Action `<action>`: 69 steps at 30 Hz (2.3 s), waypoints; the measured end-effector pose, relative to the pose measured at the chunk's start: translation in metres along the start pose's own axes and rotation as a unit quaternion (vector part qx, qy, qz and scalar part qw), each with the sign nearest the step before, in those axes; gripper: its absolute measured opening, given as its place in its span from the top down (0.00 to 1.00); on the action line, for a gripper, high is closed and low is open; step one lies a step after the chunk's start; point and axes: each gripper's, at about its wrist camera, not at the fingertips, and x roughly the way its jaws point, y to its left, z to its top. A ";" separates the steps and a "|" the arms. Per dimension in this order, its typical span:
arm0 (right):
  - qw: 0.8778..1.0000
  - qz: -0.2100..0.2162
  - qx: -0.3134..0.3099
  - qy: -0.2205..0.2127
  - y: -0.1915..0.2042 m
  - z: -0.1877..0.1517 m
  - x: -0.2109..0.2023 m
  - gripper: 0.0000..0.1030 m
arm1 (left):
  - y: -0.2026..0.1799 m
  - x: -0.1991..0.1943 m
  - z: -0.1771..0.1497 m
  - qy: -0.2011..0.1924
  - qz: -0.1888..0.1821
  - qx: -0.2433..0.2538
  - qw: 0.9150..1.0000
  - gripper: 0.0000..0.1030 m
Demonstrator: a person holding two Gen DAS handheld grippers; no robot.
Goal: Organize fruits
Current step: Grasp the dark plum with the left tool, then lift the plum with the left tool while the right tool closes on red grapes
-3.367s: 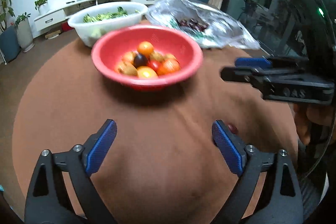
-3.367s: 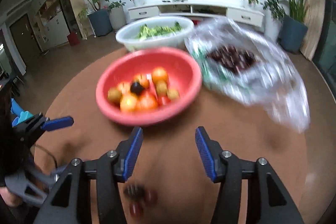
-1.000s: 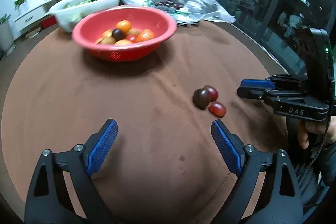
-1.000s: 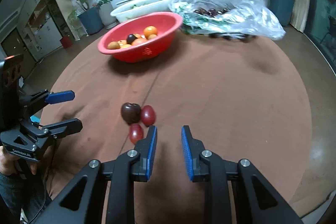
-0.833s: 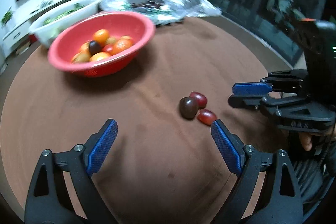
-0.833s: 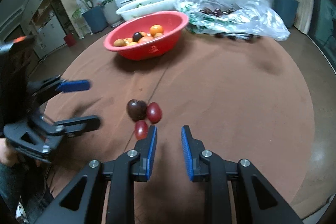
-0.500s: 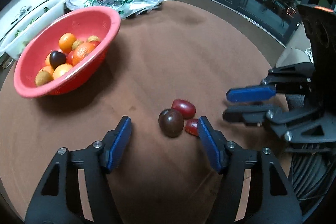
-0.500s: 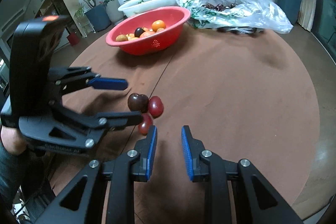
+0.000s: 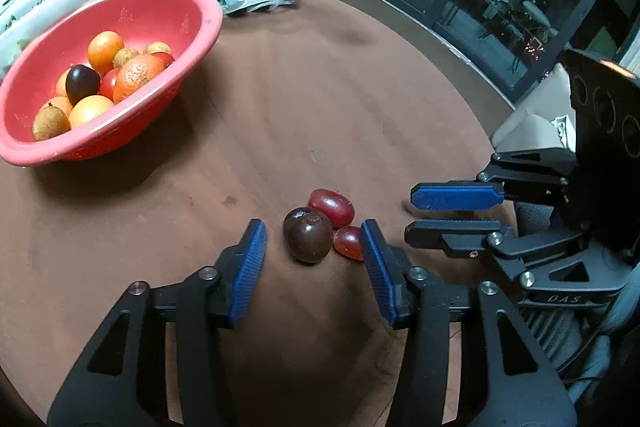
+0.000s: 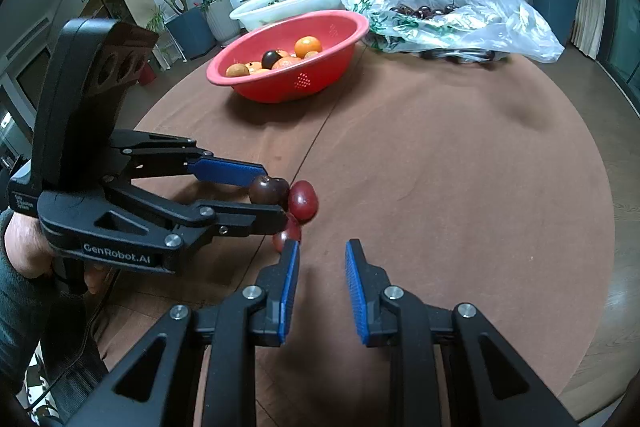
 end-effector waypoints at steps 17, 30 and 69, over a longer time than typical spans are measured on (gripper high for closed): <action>1.000 -0.004 -0.016 0.008 0.012 0.004 0.004 0.74 | 0.002 -0.008 -0.010 -0.006 -0.008 -0.022 1.000 0.75; 0.999 -0.011 -0.027 0.018 0.017 0.004 0.010 0.74 | -0.002 -0.002 -0.005 -0.005 -0.005 -0.014 1.000 0.76; 0.992 -0.065 -0.100 0.040 0.043 0.019 0.033 0.81 | 0.010 -0.042 -0.049 -0.080 0.029 -0.071 0.994 0.76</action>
